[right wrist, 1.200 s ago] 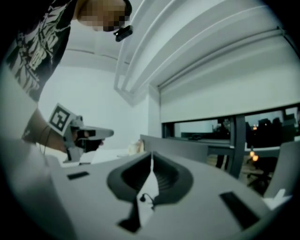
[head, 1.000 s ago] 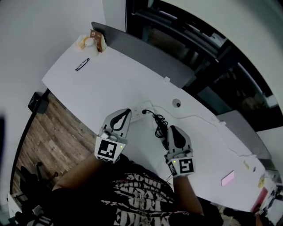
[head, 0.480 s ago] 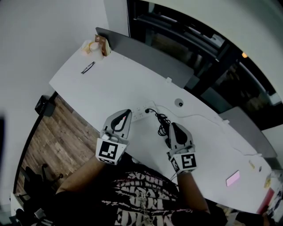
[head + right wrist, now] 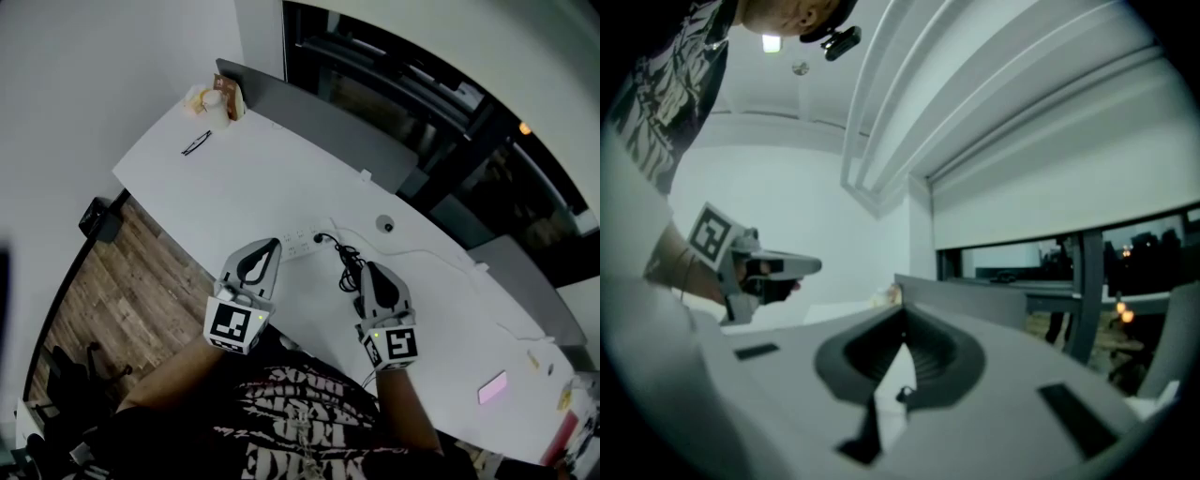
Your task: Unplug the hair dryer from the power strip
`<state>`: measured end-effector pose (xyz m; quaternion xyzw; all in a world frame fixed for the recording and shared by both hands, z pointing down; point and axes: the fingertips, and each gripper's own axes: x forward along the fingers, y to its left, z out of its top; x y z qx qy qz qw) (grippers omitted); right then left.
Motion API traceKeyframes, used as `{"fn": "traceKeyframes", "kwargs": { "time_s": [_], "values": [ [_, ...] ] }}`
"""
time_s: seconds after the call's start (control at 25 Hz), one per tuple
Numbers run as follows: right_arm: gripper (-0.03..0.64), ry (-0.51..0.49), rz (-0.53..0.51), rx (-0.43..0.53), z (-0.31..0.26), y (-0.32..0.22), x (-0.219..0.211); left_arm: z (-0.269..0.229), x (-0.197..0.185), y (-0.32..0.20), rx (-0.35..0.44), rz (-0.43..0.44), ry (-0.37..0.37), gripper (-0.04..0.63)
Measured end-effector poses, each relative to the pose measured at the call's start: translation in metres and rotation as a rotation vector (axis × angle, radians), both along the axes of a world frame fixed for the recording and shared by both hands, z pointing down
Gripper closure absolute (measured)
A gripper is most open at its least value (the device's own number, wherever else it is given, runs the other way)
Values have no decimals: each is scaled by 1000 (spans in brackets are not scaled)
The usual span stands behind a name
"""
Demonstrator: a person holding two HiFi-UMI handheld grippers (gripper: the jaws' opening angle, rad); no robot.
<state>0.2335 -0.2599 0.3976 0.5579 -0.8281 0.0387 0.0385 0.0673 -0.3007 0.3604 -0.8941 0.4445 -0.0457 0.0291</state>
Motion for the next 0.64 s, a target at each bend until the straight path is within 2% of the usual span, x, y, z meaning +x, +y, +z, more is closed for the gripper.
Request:
{"fn": "traceKeyframes", "kwargs": {
  "time_s": [0.32,0.64],
  "values": [
    [583,-7,31,-33,6,-8,-12,10,-12,-9,-34,36,0,568],
    [583,-11,95,-48,10,-51,-36,20,-14,-63,-69,139,27,568]
  ]
}}
